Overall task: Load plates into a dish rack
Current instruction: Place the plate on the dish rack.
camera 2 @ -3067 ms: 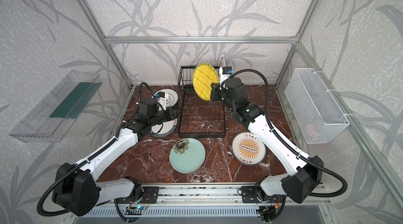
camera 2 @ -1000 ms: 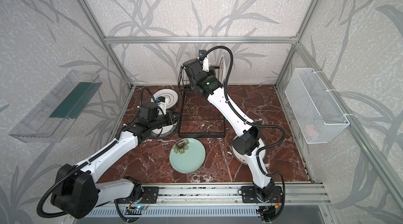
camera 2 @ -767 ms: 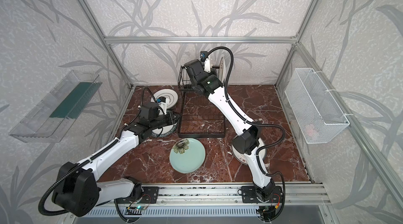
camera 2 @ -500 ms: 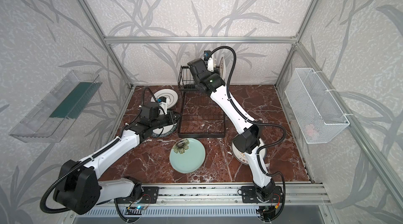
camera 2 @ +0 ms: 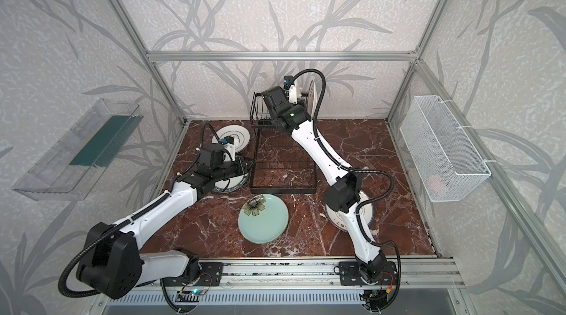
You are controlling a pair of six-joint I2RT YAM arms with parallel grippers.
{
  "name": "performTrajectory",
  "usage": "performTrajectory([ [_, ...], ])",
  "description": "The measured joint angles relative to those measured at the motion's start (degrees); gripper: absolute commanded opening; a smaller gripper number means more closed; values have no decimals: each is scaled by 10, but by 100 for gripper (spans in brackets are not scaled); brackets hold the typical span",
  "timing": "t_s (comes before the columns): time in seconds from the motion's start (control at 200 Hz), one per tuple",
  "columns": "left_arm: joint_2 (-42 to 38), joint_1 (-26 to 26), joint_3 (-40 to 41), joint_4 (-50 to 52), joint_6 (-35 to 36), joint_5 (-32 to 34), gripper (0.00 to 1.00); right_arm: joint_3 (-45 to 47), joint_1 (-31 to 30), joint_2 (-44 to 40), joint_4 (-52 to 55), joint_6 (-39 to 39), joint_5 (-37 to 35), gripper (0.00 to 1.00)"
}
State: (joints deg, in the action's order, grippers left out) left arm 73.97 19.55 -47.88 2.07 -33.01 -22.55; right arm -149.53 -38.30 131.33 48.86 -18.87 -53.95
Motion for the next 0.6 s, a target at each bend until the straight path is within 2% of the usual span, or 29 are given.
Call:
performTrajectory([
  [0.6, 8, -9, 0, 0, 0, -1, 29, -15, 19, 19, 9, -12, 40, 0],
])
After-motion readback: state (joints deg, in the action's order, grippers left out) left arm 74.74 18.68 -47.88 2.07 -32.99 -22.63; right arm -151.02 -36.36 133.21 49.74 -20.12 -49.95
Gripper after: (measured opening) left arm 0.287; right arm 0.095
